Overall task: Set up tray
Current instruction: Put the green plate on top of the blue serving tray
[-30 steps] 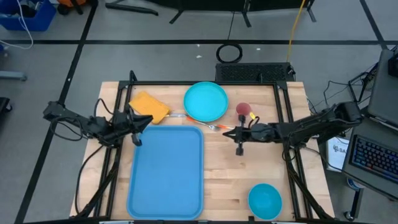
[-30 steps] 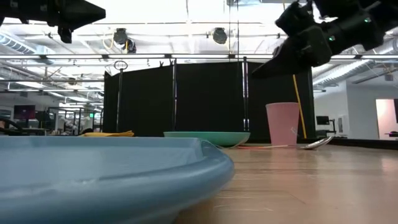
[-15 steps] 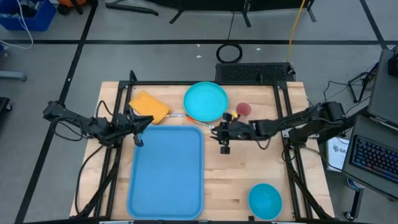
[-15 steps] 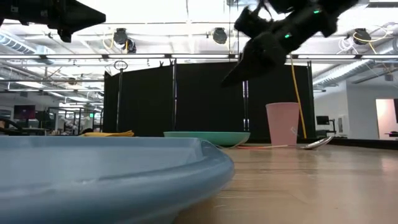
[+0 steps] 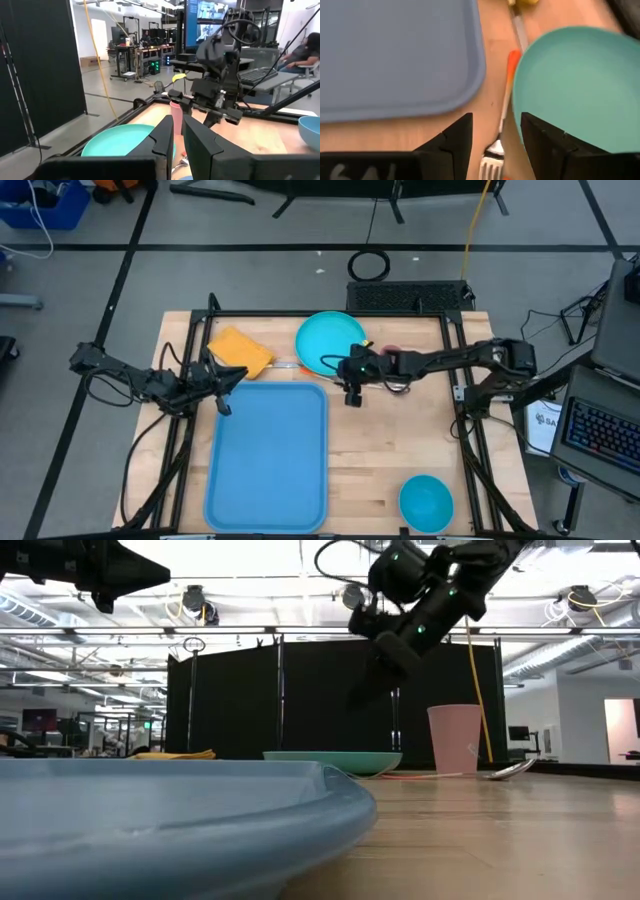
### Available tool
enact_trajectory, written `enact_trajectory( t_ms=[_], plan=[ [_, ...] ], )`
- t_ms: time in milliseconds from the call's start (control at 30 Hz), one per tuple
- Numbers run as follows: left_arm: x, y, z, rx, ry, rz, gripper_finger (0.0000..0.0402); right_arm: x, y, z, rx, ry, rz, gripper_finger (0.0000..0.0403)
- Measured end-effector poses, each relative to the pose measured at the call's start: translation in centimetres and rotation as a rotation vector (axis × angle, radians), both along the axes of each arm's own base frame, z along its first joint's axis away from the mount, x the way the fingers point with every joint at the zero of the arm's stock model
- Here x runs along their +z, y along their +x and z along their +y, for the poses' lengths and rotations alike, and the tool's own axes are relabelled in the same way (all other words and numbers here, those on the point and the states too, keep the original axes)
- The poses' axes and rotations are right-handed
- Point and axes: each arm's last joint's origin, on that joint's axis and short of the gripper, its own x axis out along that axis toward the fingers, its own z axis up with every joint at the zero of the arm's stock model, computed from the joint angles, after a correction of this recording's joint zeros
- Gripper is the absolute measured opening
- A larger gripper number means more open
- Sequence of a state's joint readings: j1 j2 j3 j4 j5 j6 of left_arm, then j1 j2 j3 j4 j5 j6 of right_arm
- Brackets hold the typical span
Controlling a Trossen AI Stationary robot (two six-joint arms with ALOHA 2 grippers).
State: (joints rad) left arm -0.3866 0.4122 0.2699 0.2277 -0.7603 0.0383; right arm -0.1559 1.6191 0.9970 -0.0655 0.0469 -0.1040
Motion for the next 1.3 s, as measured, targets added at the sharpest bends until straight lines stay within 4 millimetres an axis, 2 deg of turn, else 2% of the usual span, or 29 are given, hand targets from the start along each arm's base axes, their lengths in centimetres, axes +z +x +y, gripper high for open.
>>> enact_trajectory(
  t_ms=[233,533,900,1300],
  plan=[
    [-0.1,0.0,0.0,0.000,-0.006,0.007,0.0044,-1.5,1.2,-0.7,0.037,-0.060,0.141,0.0163],
    [0.4,-0.1,0.1,0.018,0.048,-0.013,0.0044,-2.5,2.1,-1.7,0.009,-0.060,0.163,0.0164],
    [0.3,-0.1,0.1,0.034,0.067,-0.001,0.0044,-2.6,1.8,-3.2,-0.023,-0.056,0.169,0.0165],
    [0.3,-0.1,0.1,0.034,0.071,0.000,0.0044,-4.0,2.3,-3.4,-0.021,-0.054,0.186,0.0165]
  ],
)
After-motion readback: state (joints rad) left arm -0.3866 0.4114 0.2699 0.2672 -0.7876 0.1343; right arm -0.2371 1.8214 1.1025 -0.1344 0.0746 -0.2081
